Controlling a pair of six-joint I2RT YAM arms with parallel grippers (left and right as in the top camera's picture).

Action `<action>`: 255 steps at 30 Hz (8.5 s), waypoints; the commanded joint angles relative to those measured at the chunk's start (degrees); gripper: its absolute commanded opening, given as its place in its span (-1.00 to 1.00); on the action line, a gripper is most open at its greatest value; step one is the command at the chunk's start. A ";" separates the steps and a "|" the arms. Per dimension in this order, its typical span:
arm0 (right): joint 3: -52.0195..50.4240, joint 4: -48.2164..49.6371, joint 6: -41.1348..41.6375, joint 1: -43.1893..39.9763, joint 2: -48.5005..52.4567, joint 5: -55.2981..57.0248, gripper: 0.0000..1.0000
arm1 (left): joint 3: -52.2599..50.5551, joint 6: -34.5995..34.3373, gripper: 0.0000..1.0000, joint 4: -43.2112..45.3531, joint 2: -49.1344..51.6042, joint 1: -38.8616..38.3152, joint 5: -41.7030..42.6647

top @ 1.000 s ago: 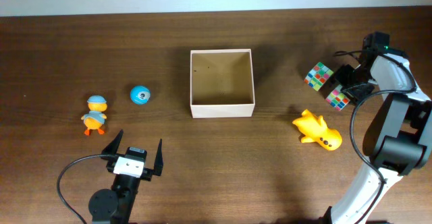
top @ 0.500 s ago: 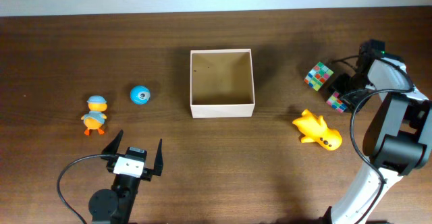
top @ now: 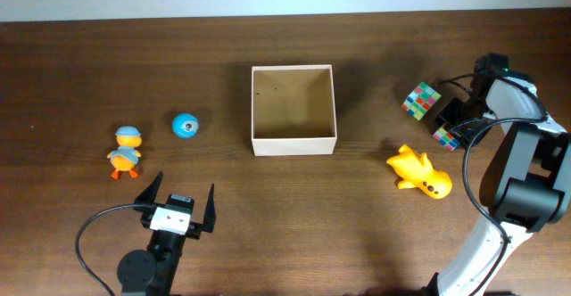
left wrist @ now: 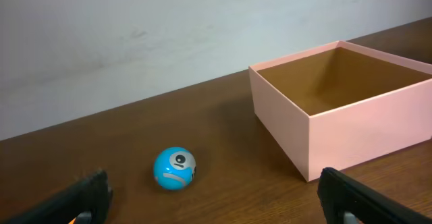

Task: Pack container
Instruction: 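Lower the right gripper and close it on the Rubik's cube, then lift the cube and carry it with the right gripper over the box, then lower the cube into the box and open the right gripper, then move the right gripper to the second Rubik's cube and grasp it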

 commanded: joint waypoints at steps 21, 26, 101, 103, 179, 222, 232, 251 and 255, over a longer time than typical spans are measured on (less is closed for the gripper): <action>8.09 -9.14 -11.63 0.26 0.37 0.31 -0.05 | -0.35 0.72 0.99 -0.04 -0.55 0.33 -0.17; 13.07 -13.27 -13.16 0.26 0.35 0.28 -0.05 | -0.35 0.72 0.99 -0.04 -0.55 0.33 -0.17; 33.83 1.99 -0.85 53.02 8.20 15.15 -0.04 | -0.35 0.72 0.99 -0.04 -0.55 0.33 -0.17; 33.83 2.05 -0.72 53.02 8.72 15.15 -0.04 | -0.35 0.72 0.98 -0.04 -0.55 0.33 -0.17; 35.28 -22.03 11.87 18.45 -4.74 11.26 0.60 | -0.35 0.72 0.99 -0.04 -0.55 0.33 -0.17; 33.24 -18.38 10.88 11.37 14.73 7.17 0.75 | -0.35 0.72 0.99 -0.04 -0.55 0.33 -0.17; 33.24 -15.17 9.25 11.39 16.90 6.08 0.75 | -0.35 0.72 0.99 -0.04 -0.55 0.33 -0.17; 33.22 -14.51 7.89 11.45 20.37 4.15 0.50 | -0.35 0.72 0.99 -0.04 -0.55 0.35 -0.17; 33.22 -14.78 7.89 11.47 20.37 4.11 0.36 | -0.35 0.72 0.99 -0.04 -0.55 0.33 -0.17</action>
